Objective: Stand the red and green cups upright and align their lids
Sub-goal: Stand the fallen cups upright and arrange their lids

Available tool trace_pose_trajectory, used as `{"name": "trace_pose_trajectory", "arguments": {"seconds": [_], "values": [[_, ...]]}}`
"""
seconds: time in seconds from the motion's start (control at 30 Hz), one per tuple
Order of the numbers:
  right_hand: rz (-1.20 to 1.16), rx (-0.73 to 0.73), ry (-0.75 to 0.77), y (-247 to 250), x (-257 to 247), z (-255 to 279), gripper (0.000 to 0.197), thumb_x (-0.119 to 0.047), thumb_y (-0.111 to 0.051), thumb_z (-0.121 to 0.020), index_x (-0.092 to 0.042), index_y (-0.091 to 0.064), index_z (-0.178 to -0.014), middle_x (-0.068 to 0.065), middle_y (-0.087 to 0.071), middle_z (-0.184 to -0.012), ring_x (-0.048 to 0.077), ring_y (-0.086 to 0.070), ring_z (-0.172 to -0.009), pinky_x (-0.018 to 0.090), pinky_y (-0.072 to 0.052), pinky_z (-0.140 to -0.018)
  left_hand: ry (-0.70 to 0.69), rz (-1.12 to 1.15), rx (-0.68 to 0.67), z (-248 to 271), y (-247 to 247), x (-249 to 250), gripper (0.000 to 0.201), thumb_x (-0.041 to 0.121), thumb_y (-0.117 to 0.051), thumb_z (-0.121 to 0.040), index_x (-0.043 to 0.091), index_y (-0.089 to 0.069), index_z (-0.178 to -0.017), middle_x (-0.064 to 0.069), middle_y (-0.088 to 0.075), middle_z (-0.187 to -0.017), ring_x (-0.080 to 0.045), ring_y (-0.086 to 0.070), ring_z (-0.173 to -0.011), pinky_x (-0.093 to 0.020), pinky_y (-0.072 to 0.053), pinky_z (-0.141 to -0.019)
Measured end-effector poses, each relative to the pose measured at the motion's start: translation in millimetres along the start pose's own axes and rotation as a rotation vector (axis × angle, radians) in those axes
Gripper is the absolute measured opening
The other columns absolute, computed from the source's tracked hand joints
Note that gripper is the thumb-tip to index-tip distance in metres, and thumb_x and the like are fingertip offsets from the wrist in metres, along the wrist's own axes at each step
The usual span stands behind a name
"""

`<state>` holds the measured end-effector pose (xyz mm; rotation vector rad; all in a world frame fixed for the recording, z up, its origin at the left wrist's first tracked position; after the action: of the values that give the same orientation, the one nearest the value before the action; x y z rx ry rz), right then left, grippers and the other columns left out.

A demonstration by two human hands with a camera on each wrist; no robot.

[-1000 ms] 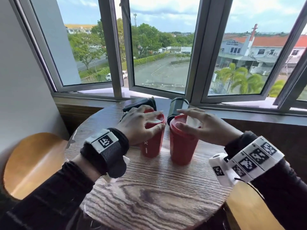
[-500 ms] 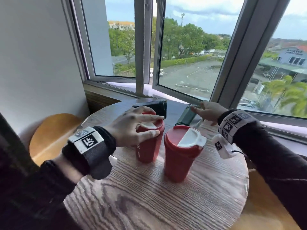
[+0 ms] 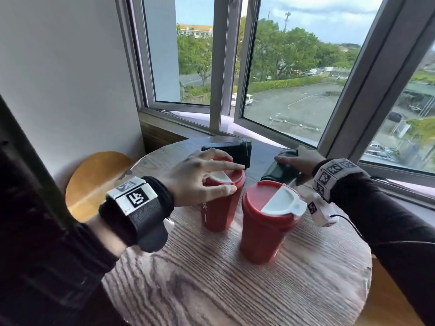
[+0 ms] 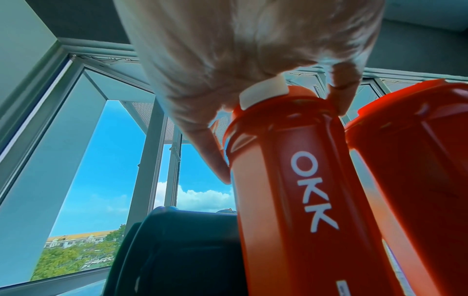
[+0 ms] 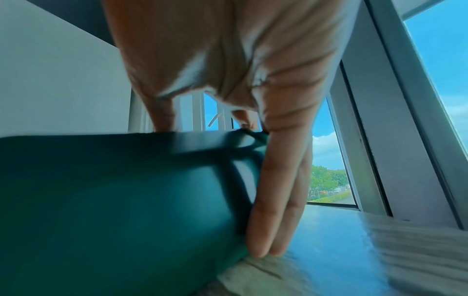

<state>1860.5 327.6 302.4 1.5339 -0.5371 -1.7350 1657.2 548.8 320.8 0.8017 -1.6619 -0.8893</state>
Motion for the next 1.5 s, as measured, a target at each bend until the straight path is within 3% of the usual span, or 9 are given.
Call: {"name": "trace_pose_trajectory", "arguments": {"seconds": [0.23, 0.4, 0.67, 0.83, 0.97, 1.13, 1.27, 1.4, 1.5], "values": [[0.084, 0.137, 0.159, 7.5, 1.4, 13.8, 0.058, -0.045, -0.069, -0.078, -0.005, -0.042, -0.109, 0.014, -0.053, -0.101, 0.029, -0.062, -0.079, 0.041, -0.058, -0.054, 0.005, -0.021, -0.032, -0.4, 1.0, -3.5, 0.055, 0.073, -0.043, -0.070, 0.061, -0.041, -0.124, 0.020, -0.038, -0.136, -0.010, -0.038, -0.128, -0.046, -0.035, -0.107], [0.230, 0.326, 0.412, 15.6, 7.6, 27.5, 0.067, -0.043, -0.073, -0.074, 0.000, -0.043, -0.116, 0.019, -0.054, -0.112, 0.032, -0.054, -0.103, 0.038, -0.046, -0.085, -0.013, -0.007, -0.038, -1.3, 0.8, -4.9, 0.055, 0.073, -0.043, -0.071, 0.061, -0.041, -0.124, 0.020, -0.037, -0.136, -0.011, -0.038, -0.127, -0.046, -0.036, -0.106], [0.206, 0.449, 0.619, 6.7, 18.4, 66.1, 0.078, -0.032, -0.088, -0.055, 0.001, -0.042, -0.108, 0.017, -0.045, -0.115, 0.016, -0.041, -0.096, 0.027, -0.038, -0.079, -0.040, -0.023, -0.032, -1.6, 1.6, -6.1, 0.057, 0.074, -0.041, -0.071, 0.059, -0.039, -0.126, 0.019, -0.036, -0.137, -0.010, -0.037, -0.127, -0.047, -0.036, -0.106], [0.191, 0.461, 0.678, 0.9, 29.0, 83.9, 0.078, -0.033, -0.091, -0.045, -0.011, -0.036, -0.095, 0.016, -0.047, -0.111, 0.029, -0.051, -0.090, 0.035, -0.048, -0.072, -0.046, -0.025, -0.026, -1.8, 1.2, -6.7, 0.057, 0.074, -0.040, -0.071, 0.059, -0.039, -0.126, 0.019, -0.037, -0.137, -0.009, -0.037, -0.126, -0.046, -0.036, -0.106], [0.215, 0.436, 0.709, 0.2, 32.5, 89.7, 0.091, -0.034, -0.089, -0.051, -0.007, -0.034, -0.118, 0.015, -0.039, -0.121, 0.022, -0.048, -0.096, 0.035, -0.050, -0.081, -0.059, -0.023, -0.016, -1.6, 0.1, -7.2, 0.057, 0.074, -0.040, -0.071, 0.058, -0.040, -0.126, 0.019, -0.038, -0.136, -0.009, -0.038, -0.125, -0.046, -0.038, -0.104], [0.257, 0.381, 0.715, -2.3, 30.7, 92.1, 0.088, -0.050, -0.069, -0.056, -0.003, -0.040, -0.124, 0.016, -0.033, -0.127, 0.035, -0.051, -0.103, 0.045, -0.055, -0.076, -0.062, -0.014, 0.001, -1.5, -0.6, -7.3, 0.056, 0.074, -0.040, -0.071, 0.059, -0.041, -0.125, 0.019, -0.039, -0.136, -0.010, -0.038, -0.125, -0.046, -0.040, -0.103], [0.255, 0.363, 0.685, -2.5, 29.9, 96.7, 0.093, -0.060, -0.054, -0.054, -0.005, -0.039, -0.127, 0.013, -0.033, -0.131, 0.036, -0.053, -0.103, 0.049, -0.054, -0.076, -0.062, -0.017, -0.005, -1.5, -0.5, -7.1, 0.057, 0.075, -0.040, -0.071, 0.058, -0.041, -0.126, 0.019, -0.039, -0.136, -0.010, -0.038, -0.126, -0.046, -0.040, -0.102], [0.254, 0.332, 0.688, 1.2, 33.3, 96.6, 0.087, -0.044, -0.076, -0.065, -0.009, -0.035, -0.133, 0.010, -0.032, -0.139, 0.029, -0.045, -0.121, 0.044, -0.046, -0.097, -0.055, -0.011, -0.012, -0.8, 0.2, -6.0, 0.058, 0.075, -0.040, -0.071, 0.057, -0.041, -0.126, 0.019, -0.038, -0.137, -0.010, -0.038, -0.126, -0.046, -0.040, -0.103], [0.254, 0.313, 0.699, 4.2, 37.5, 94.1, 0.085, -0.033, -0.080, -0.067, -0.009, -0.035, -0.135, 0.012, -0.032, -0.141, 0.028, -0.039, -0.128, 0.044, -0.037, -0.107, -0.052, -0.013, -0.018, -0.5, 0.4, -5.9, 0.059, 0.075, -0.040, -0.070, 0.057, -0.041, -0.126, 0.019, -0.038, -0.137, -0.010, -0.038, -0.125, -0.045, -0.040, -0.103]]}}
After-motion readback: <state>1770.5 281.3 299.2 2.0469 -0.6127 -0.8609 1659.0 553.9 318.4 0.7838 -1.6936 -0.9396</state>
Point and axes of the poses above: each hand's wrist, its own z-axis away from the middle knuckle, its own y-axis out of the back of the hand, x = y × z, the point moved 1 cm from there along -z, towards the middle knuckle
